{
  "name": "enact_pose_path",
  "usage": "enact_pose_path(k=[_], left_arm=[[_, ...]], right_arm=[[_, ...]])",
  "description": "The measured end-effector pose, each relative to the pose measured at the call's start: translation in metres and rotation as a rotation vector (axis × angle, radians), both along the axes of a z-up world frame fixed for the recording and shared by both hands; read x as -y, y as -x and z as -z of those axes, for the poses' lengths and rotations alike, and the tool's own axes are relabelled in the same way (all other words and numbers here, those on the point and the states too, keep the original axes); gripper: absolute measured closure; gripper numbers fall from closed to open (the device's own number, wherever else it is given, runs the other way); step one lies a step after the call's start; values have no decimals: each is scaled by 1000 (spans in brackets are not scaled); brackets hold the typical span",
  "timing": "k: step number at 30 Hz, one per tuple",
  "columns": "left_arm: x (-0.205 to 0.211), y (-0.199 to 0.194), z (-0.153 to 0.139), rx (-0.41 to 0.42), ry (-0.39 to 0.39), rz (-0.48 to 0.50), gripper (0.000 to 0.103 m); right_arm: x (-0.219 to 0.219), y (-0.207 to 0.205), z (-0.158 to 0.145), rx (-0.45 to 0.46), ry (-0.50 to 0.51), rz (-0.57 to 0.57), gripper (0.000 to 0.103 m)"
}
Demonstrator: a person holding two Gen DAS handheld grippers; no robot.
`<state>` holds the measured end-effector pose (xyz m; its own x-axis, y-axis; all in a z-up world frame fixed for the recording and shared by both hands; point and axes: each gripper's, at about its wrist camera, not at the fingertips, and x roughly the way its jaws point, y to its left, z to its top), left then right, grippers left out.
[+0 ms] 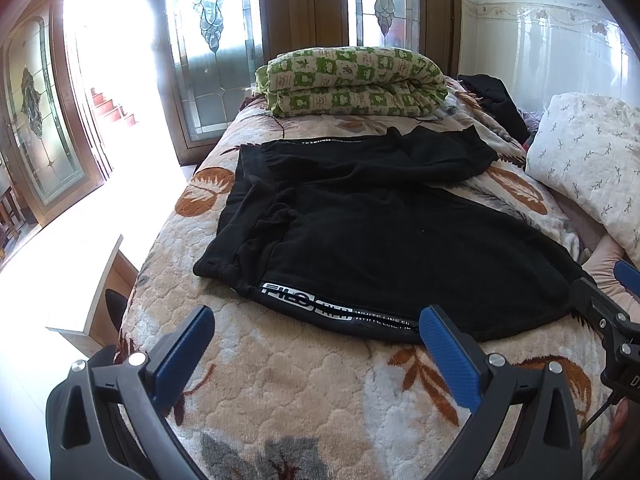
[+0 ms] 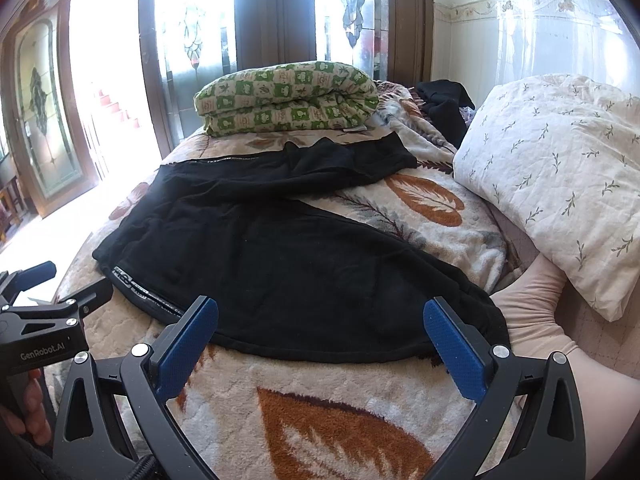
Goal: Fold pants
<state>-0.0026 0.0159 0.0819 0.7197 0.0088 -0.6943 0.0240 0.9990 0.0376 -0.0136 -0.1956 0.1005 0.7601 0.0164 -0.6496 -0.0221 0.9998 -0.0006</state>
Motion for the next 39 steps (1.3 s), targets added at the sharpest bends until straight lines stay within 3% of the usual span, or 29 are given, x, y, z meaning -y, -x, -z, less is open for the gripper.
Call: enact_pose_path(k=[12,19,29,37,39], left_arm=[[-8,-59,0,-26,4,5,0],[-34,-93,-2,-45,20,-36,0],[-70,-145,4,-91,6,-53,0],[-105,-162,26,-189,94,-93,0],[-106,-160,36,-216,90,-84,11]], right_arm=[[5,-49,-8,-69,65,-82,0],[9,-88,-19,-49,123,-142,0],[28,-134,-5,-139,33,-164,0],[16,-145,12,-215,-88,-185,1],[-4,-138,23,-255,-107,-255,5]])
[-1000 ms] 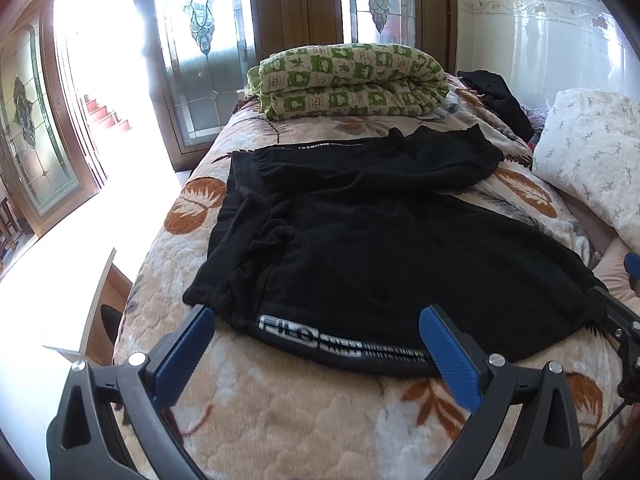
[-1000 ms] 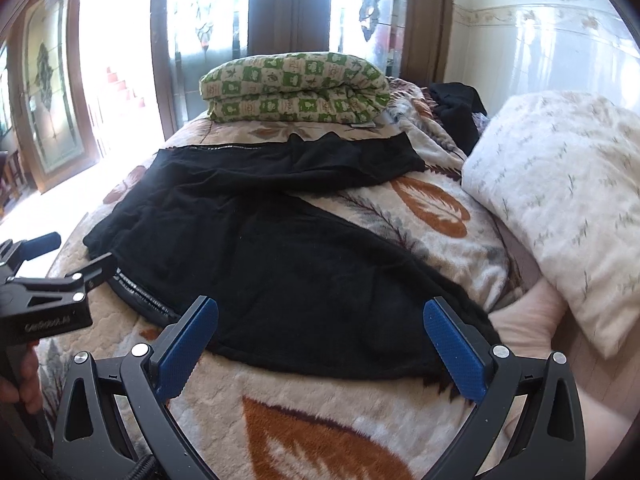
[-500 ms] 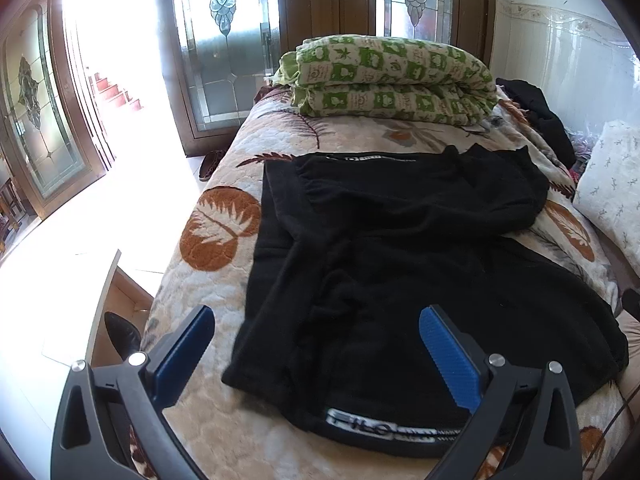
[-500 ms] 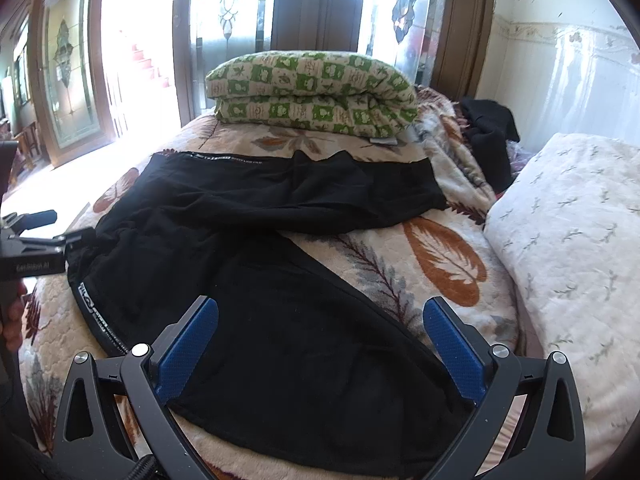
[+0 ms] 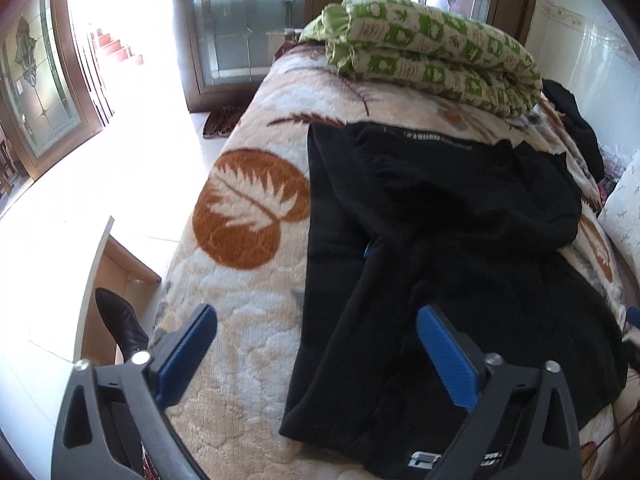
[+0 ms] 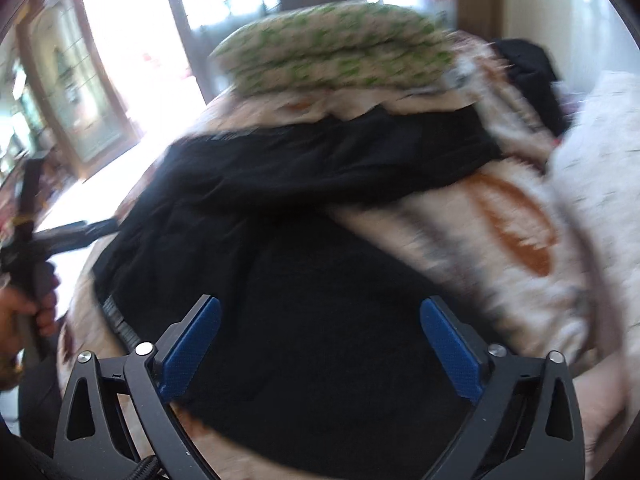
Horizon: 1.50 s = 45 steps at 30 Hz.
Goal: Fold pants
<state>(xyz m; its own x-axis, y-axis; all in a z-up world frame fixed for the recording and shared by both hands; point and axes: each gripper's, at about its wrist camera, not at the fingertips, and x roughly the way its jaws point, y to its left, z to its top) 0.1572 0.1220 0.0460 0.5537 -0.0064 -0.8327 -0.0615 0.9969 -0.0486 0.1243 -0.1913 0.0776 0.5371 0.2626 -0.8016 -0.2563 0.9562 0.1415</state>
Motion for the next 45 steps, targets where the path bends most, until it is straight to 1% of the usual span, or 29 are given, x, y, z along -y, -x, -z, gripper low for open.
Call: enact_pose_path(k=[2,4,5,6,7,8,9,10,12,14,16,17,19,20,22,23,24,25,26,27,29,31,34,38,40,42,45], left_arm=[[3,1,8,-29,-1,21,21],[8,2,13,-37,-2,41,26],[11,4,13,-32,-13,52,34],[16,5,14,-30,-27,75,54],[20,5,14,-35,-38,102,64],[24,6,14,-28,-57,123,70],[29,9,12,-19,-108,139,76],[32,11,11,-16,-148,154,77],[31,20,7,3,-198,156,82],[23,29,1,17,-198,139,83],[19,33,3,7,-185,136,83],[21,33,4,7,-186,140,82],[23,27,6,-12,-165,156,75],[23,26,4,-18,-155,153,72],[17,21,-6,-12,-96,159,58],[14,20,-12,6,-66,155,36],[10,17,-21,35,-41,146,15],[7,15,-28,68,-27,138,10],[5,11,-37,105,-12,134,9],[4,3,-42,120,-6,134,9],[5,-24,-44,89,-24,123,9],[7,-51,-41,55,-43,119,9],[10,-89,-34,25,-80,113,12],[-1,-125,-20,-27,-69,70,14],[-5,-137,-13,-46,-77,50,15],[-10,-148,-5,-62,-80,36,15],[-17,-157,9,-87,-59,19,16]], right_arm=[[-28,13,12,-41,-16,-97,10],[-51,24,20,-57,-27,-175,16],[-65,31,25,-65,-33,-226,17],[-76,35,29,-68,-29,-260,19],[-88,39,35,-71,-10,-290,24],[-95,40,41,-78,0,-304,29],[-101,39,48,-97,2,-314,44],[-106,36,55,-125,2,-315,54],[-111,36,55,-111,-2,-296,53],[-115,37,50,-109,-15,-311,54],[-119,39,47,-98,-9,-338,52],[-123,38,51,-108,3,-349,50],[-124,34,56,-126,5,-360,48],[-120,31,53,-136,-17,-365,47],[-110,23,50,-144,-44,-361,46],[-100,18,46,-134,-59,-349,46],[-89,12,41,-124,-72,-331,46],[-75,3,37,-115,-80,-304,44],[-59,-9,34,-103,-80,-263,43],[-44,-21,31,-91,-70,-216,42],[-10,-51,23,-62,-49,-116,42],[15,-79,17,-37,-23,-55,42],[48,-118,9,-20,15,16,42],[89,-170,5,-13,50,103,42],[108,-189,7,-22,74,144,42],[124,-199,10,-31,89,174,41],[138,-219,17,-46,103,193,41]])
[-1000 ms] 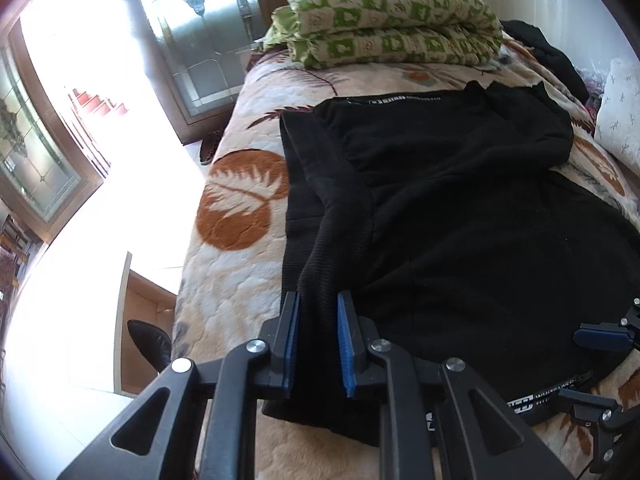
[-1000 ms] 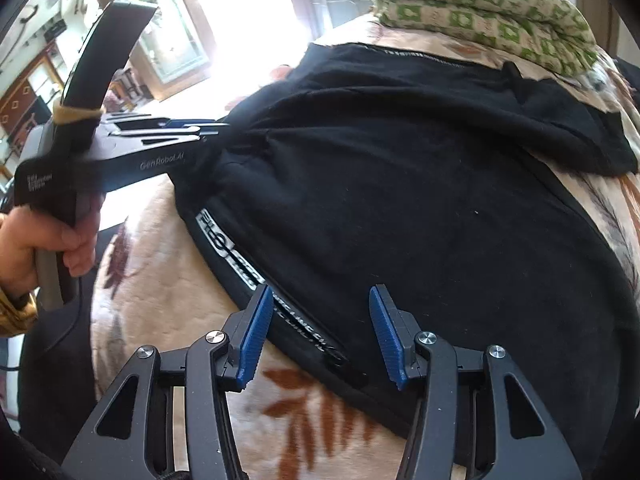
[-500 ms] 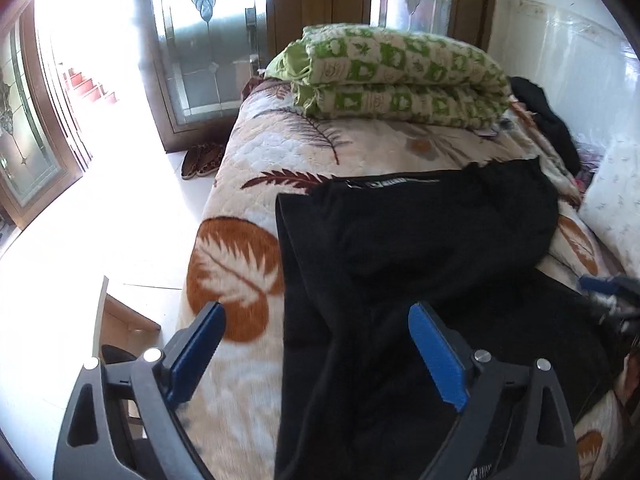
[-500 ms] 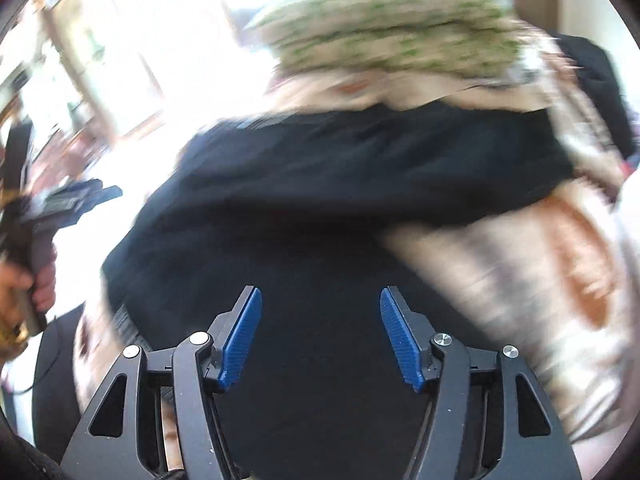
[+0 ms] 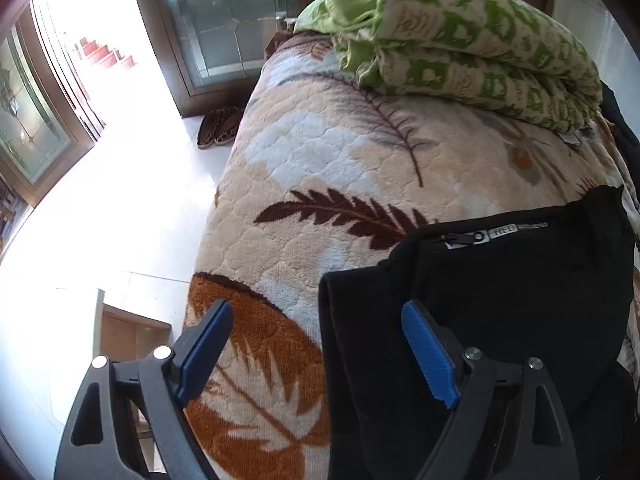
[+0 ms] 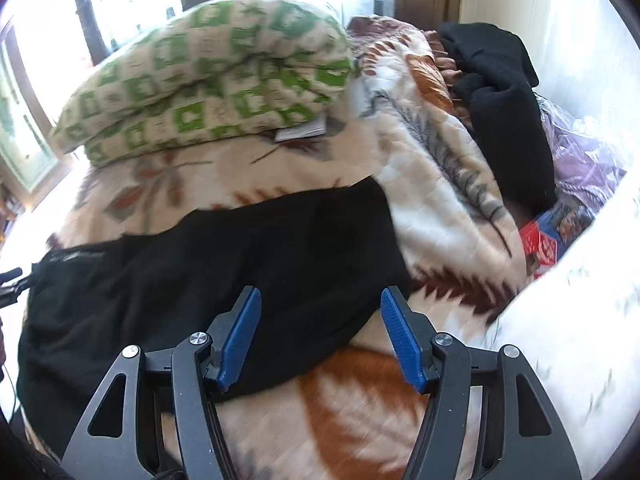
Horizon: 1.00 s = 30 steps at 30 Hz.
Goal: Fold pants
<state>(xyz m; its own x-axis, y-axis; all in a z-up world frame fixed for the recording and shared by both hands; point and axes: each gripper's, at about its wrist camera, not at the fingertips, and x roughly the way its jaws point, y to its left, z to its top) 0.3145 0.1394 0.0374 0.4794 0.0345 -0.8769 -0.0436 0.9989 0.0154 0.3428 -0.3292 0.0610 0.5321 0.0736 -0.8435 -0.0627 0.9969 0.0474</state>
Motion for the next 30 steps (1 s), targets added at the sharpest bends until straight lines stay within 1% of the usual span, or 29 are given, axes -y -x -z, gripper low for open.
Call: enact_pose_path(k=[2,4,5,6,7,9,10,11,12,13,14,16,17,18,19,20,21,22,23,24,25,26,27,28,29,30], left_arm=[[-1,-4,6,-6,26,2,17],[3,-8,10,-7,40,16,24],[5,-9,11,-12,46,29,31],[9,-12,12,-16,47,39,35],[12,-13,12,-11,35,46,37],[19,-14,10,-9,28,67,54],[22,-14,9,-5,25,79,58],[25,-14,7,0,7,85,61],[28,-13,7,3,-6,95,67],[30,-12,6,10,-13,103,68],[31,-11,5,17,-20,103,70],[29,-9,3,28,-18,95,70],[27,-8,2,33,-15,91,70],[25,-7,3,37,-13,87,70],[24,-7,4,37,-6,86,70],[24,-6,4,38,-7,86,70],[25,-6,5,39,-10,86,70],[26,-6,5,40,-14,86,70],[28,-6,5,39,-21,83,67],[28,-6,5,36,-29,80,64],[28,-7,5,34,-32,84,64],[28,-7,4,32,-34,88,60],[28,-7,3,30,-38,92,53],[27,-6,1,28,-38,93,49],[26,-6,-1,30,-36,92,41],[24,-5,-4,42,-28,93,34]], right_arm=[[3,-12,5,-10,7,4,41],[5,-23,9,-17,4,8,41],[4,-30,12,-20,3,13,41],[4,-37,15,-24,4,13,41],[4,-42,18,-28,16,19,41],[5,-55,26,-40,40,45,41],[6,-61,32,-55,44,64,41],[7,-66,39,-76,44,83,43],[6,-69,45,-94,46,91,57],[1,-68,47,-78,95,96,75],[-3,-66,44,-61,116,84,89],[-7,-61,35,-40,138,84,92],[-6,-55,28,-6,160,94,93],[0,-49,21,26,189,123,93],[10,-44,17,39,192,170,93],[24,-42,21,4,174,217,93],[30,-40,28,-37,179,227,93],[31,-40,34,-62,197,218,92],[29,-39,43,-103,216,183,92],[25,-38,47,-116,244,157,90],[20,-37,44,-95,286,142,82],[15,-37,40,-90,319,132,72],[11,-37,34,-85,330,136,57],[7,-35,25,-63,333,143,48],[-1,-31,12,-13,341,138,45],[-10,-27,2,28,359,121,36]])
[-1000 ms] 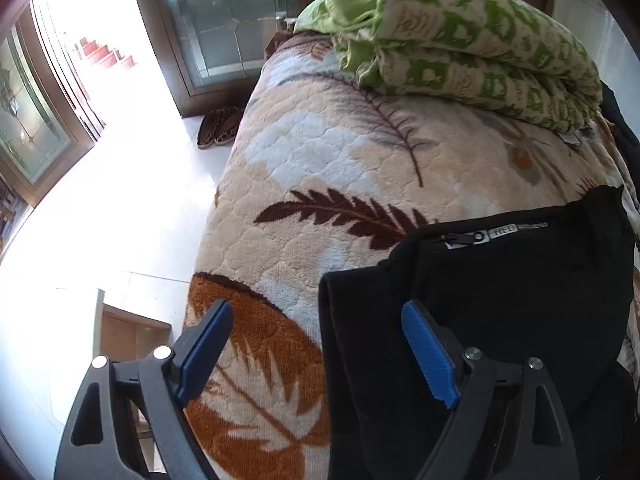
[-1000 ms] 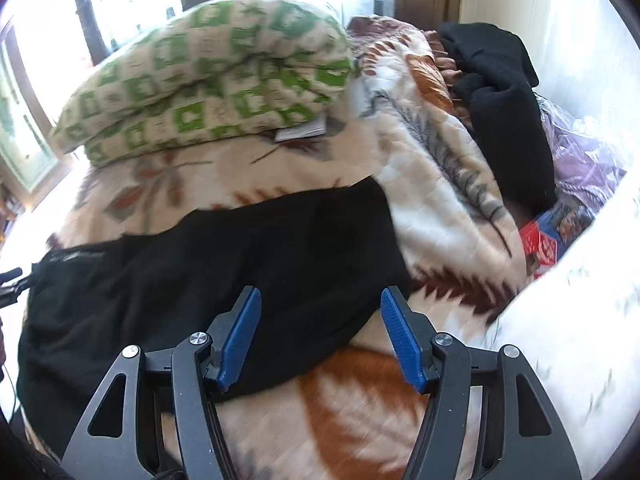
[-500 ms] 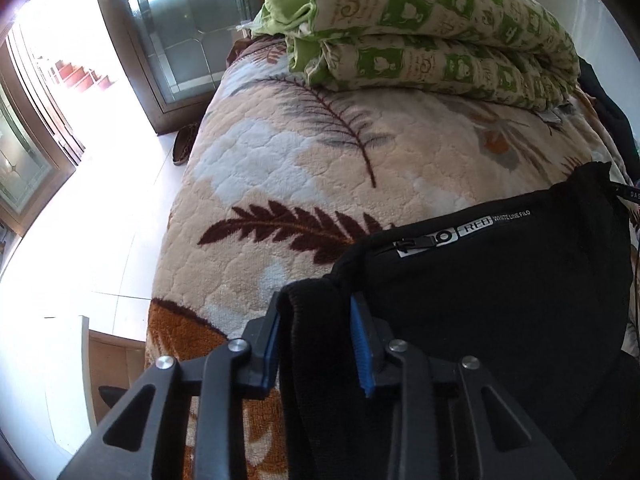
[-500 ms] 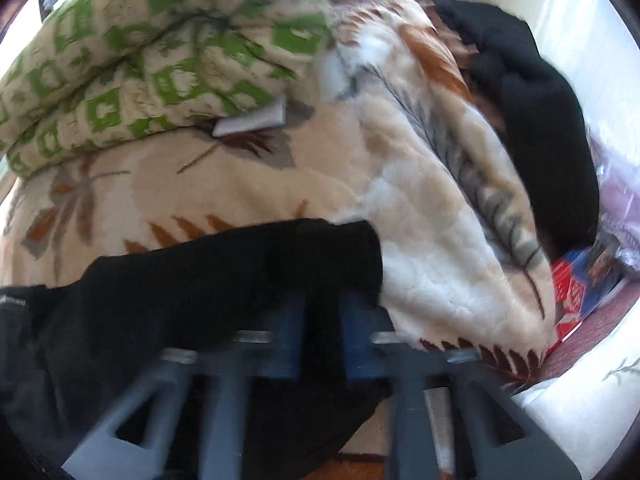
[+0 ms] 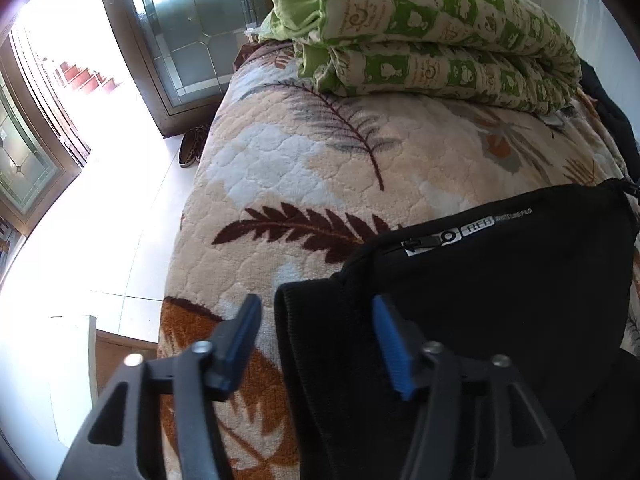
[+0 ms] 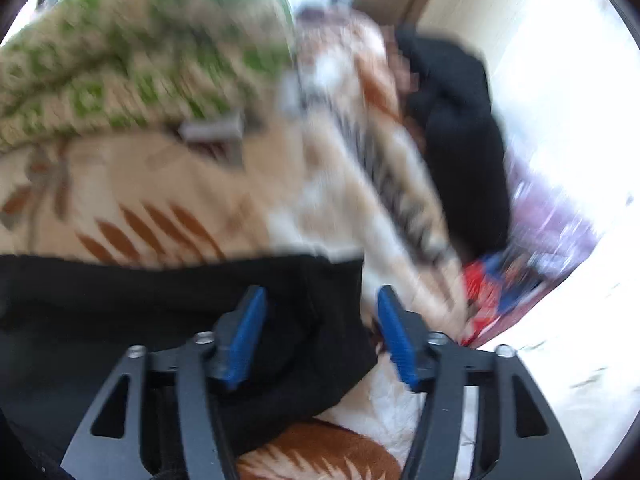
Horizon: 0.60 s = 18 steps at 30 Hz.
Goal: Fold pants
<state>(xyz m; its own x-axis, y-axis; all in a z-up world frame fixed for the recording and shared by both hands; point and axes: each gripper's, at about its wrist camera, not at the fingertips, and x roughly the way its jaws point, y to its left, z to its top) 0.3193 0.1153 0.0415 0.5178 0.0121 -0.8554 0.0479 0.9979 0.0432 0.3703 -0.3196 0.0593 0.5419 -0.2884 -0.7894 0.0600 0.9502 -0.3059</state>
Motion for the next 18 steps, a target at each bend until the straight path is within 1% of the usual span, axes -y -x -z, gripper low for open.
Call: enact_pose_path(k=[1,2,3,4,5,6,7,8,10,11,12,13,14,15,16,17,18], left_arm=[[-1,1,-3,13,7,3,30],[-1,1,-5,24,6,4,26],[-1,0,-6,32,1,4,25],[-1,-1,-6,32,-4,3,25],[-1,-4,-4,26,-10,0,25],[-1,-6,-1,18,-15,-5,25],[-1,-9,2,8,-17,-10,25],[-2,-11,5,1,-18,-12,26],[-2,-14,10,-12,-14,-13,32],[-3,-16,13,-23,5,-7,39],[-4,-18,15,-30,28,-5,43],[-4,-19,16,-29,34,-7,44],[-3,-20,16,-28,35,-1,49],[-1,-21,16,-29,36,9,57],[2,-21,15,-22,34,20,61],[4,-21,13,-14,27,28,70],[6,-22,12,-14,31,35,77]], right_arm=[[-13,4,-11,38,29,-44,27],[-23,5,-16,56,34,-79,24],[-32,6,-20,64,8,-129,24],[-43,4,-21,54,-61,-197,24],[-54,-2,-20,20,-176,-284,24],[-63,-7,-16,-16,-270,-349,24],[-77,-7,-12,-52,-330,-401,26],[-89,-9,-5,-86,-357,-451,26],[-110,-9,9,-140,-353,-498,28],[-117,-11,17,-167,-349,-505,29],[-121,-15,26,-192,-340,-502,29],[-121,-24,37,-213,-324,-497,30],[-122,-25,42,-227,-307,-494,31],[-123,-22,41,-215,-306,-498,34],[-122,-25,40,-211,-307,-504,52],[-124,-26,38,-215,-314,-509,66],[-125,-25,33,-220,-326,-525,91]])
